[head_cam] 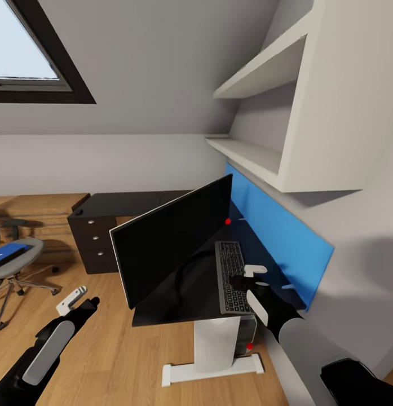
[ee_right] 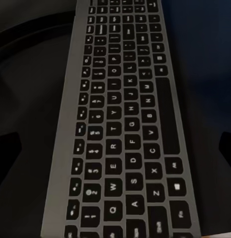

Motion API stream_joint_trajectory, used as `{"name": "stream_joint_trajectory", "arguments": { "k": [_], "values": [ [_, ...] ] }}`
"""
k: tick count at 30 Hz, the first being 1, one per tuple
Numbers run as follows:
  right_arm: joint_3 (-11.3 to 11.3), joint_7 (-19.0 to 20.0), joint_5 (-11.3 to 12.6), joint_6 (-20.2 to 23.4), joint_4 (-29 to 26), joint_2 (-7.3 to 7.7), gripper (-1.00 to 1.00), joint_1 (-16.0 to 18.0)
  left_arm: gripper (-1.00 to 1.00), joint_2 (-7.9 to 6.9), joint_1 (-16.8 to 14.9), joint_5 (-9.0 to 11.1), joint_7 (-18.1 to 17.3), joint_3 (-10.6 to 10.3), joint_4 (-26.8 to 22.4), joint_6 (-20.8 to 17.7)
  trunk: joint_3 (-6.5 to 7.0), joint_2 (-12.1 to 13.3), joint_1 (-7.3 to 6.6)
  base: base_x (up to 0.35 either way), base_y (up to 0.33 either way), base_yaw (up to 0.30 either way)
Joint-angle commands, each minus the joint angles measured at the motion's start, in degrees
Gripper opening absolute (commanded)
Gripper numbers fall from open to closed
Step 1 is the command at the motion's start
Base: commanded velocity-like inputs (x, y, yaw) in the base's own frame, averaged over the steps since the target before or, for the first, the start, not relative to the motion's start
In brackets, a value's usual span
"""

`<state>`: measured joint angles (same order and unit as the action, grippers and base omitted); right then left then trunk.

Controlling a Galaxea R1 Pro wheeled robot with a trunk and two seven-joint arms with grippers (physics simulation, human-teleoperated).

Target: In the bedroom, organize the workspace by keeping the computer under the desk, ensuring the monitor is on the desk, placing the keyboard on the desk next to the monitor, placing the mouse on the desk next to the keyboard, moving the folder from the swivel chair onto the desk next to the mouse, stacking the notebook on top of the folder with the pen on top of the notebook, and positioning the swivel chair next to the desk.

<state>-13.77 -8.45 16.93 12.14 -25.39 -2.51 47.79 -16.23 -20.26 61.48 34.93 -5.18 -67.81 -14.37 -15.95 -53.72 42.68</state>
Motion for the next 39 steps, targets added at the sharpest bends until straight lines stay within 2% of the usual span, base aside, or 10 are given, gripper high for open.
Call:
{"name": "stream_joint_trajectory", "arguments": {
  "k": [1, 8, 10, 24, 39],
  "values": [
    [-0.5, -0.5, 0.6, 0.3, -0.1, 0.05, 1.0, 0.0, 1.0, -0.07, 0.0, 0.3, 0.4, -0.1, -0.1, -0.1, -0.27, -0.5, 0.23, 0.0, 0.0, 0.0],
    [-0.6, -0.5, 0.6, 0.2, -0.1, -0.08, 1.0, 0.0, 1.0, -0.08, 0.0, 0.6, 0.4, -0.1, 1.3, 0.0, -1.52, -3.3, 1.77, 0.0, 0.0, 0.0],
    [-0.7, -0.5, 0.6, 0.1, -0.1, -0.13, 1.0, -0.1, 1.0, -0.03, 0.0, 1.6, 0.4, -0.2, 1.9, 0.0, -1.88, -4.1, 2.21, 0.0, 0.0, 0.0],
    [-0.8, -0.4, 0.6, -0.2, -0.2, -0.81, 1.0, -0.6, 1.0, -0.03, 0.0, 1.7, 0.4, -0.2, 1.9, 0.0, -4.39, -9.7, 5.29, 0.0, 0.0, 0.05],
    [-0.8, -0.4, 0.5, -0.3, 0.2, -0.83, 1.0, -0.7, 1.0, 0.08, 0.0, 1.3, 0.1, -0.4, 1.7, -0.2, -4.39, -9.7, 5.29, 0.034, 0.0, 0.121]
  ]
}}
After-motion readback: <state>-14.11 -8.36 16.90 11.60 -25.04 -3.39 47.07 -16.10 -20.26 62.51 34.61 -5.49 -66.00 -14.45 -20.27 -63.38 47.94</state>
